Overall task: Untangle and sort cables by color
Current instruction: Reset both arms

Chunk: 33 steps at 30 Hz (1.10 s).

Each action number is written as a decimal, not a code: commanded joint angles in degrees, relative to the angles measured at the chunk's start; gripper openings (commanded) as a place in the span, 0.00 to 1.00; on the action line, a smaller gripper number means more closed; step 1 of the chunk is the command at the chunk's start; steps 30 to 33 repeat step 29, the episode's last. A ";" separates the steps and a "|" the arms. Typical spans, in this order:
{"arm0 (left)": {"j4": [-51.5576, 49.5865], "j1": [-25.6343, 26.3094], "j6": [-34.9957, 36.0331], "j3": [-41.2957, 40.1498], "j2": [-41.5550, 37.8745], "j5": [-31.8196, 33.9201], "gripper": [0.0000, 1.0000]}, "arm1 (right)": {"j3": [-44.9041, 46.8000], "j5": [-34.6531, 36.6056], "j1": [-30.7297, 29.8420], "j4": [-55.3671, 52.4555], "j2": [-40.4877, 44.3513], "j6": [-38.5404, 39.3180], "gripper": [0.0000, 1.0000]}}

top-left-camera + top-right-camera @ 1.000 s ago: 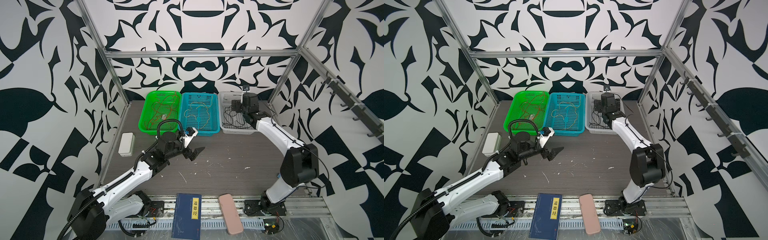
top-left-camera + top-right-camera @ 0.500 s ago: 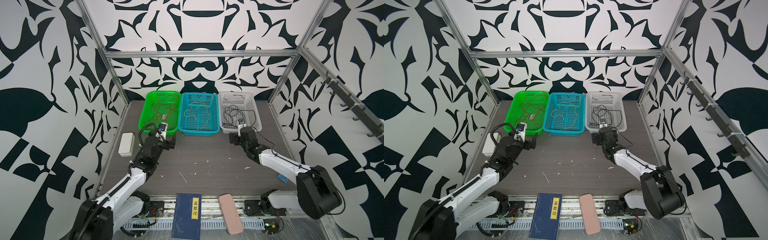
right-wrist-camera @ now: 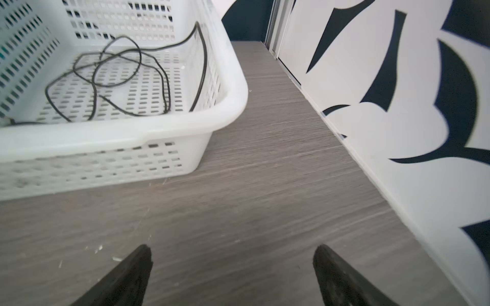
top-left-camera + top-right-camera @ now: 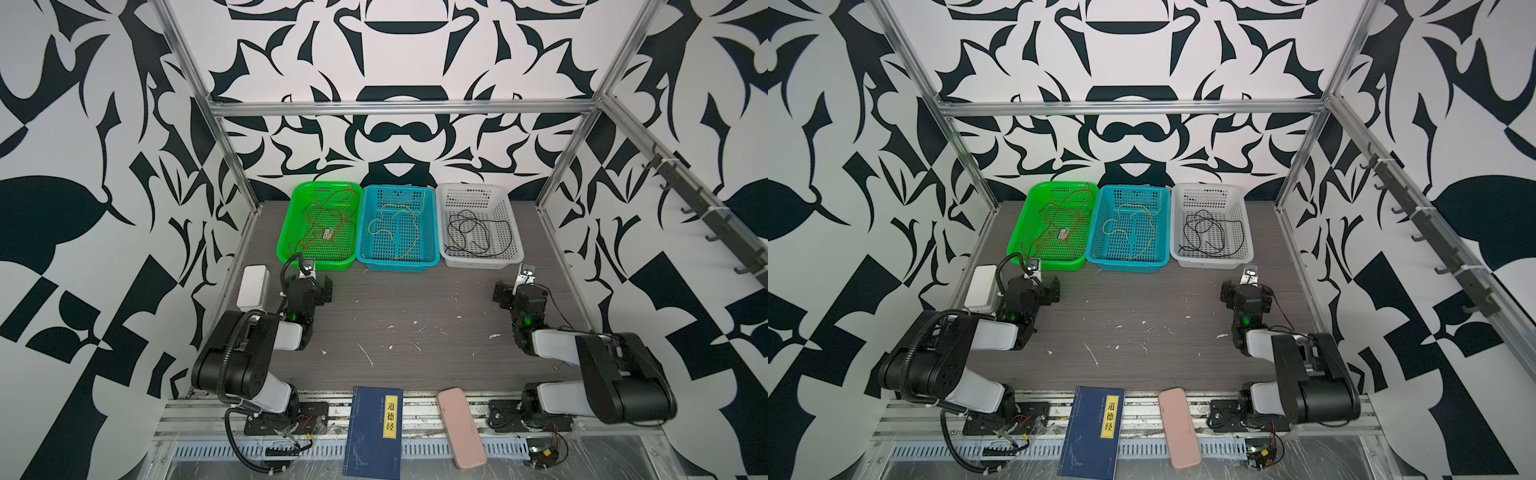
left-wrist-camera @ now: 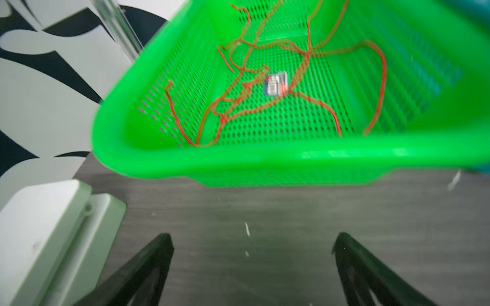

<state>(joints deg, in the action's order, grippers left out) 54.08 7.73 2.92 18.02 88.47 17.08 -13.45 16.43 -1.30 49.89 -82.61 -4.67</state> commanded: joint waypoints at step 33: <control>0.62 -2.80 -3.27 2.53 1.27 -5.36 0.99 | -7.00 -15.37 -0.56 2.27 -6.69 4.13 1.00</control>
